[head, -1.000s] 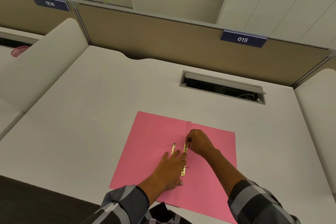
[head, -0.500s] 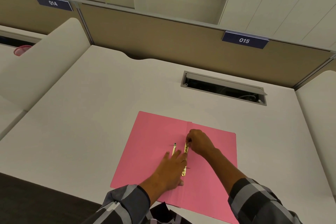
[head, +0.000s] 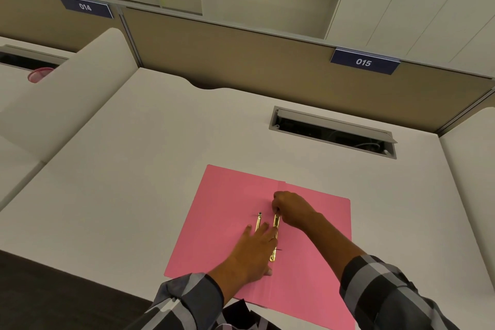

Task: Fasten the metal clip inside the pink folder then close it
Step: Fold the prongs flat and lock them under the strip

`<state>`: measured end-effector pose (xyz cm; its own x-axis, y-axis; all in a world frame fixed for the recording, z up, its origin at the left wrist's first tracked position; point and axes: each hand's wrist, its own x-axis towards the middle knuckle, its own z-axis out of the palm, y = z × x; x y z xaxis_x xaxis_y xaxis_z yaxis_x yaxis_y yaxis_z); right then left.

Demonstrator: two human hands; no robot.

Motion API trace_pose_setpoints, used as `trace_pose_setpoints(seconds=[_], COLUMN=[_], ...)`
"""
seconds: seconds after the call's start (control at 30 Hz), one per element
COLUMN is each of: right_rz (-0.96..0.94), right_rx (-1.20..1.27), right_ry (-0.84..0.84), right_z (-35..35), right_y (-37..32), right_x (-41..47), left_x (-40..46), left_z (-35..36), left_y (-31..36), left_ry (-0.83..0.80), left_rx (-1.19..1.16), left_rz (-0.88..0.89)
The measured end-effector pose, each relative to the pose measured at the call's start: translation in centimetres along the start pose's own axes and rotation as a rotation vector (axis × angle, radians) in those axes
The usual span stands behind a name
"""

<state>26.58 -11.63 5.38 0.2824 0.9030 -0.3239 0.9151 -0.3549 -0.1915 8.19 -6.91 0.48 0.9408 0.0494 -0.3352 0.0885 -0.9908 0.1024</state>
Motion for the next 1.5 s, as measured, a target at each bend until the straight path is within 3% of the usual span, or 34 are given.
trace_pose_setpoints(seconds=[0.33, 0.7, 0.8, 0.93, 1.03, 1.17, 1.33, 1.5], right_rz=[-0.065, 0.006, 0.080, 0.314, 0.418, 0.381, 0.415, 0.479], right_rx=[0.040, 0.104, 0.223, 0.464, 0.624, 0.820, 0.720, 0.552], right_ry=[0.041, 0.104, 0.174, 0.312, 0.249, 0.195, 0.443, 0.473], right_z=[-0.6, 0.2, 0.9, 3.4, 6.2, 8.5, 9.0, 9.2], right_y=[1.0, 1.0, 0.6, -0.2, -1.0, -3.4, -5.7, -6.2], right_x=[-0.3, -1.6, -2.2, -4.6, -7.5, -10.2, -9.9, -10.4], left_x=[-0.2, -0.5, -0.7, -0.9, -1.1, -0.9, -0.7, -0.5], left_z=[0.0, 0.0, -0.3, -0.6, -0.7, -0.8, -1.2, -1.5], left_y=[0.0, -0.3, -0.8, -1.8, -2.5, -3.5, -4.1, -4.5], left_ry=[-0.004, -0.018, -0.023, -0.031, -0.047, -0.077, -0.098, -0.117], left_rx=[-0.015, -0.038, -0.055, -0.041, -0.056, -0.074, -0.075, -0.057], left_rz=[-0.006, 0.003, 0.028, 0.092, 0.125, 0.158, 0.197, 0.223])
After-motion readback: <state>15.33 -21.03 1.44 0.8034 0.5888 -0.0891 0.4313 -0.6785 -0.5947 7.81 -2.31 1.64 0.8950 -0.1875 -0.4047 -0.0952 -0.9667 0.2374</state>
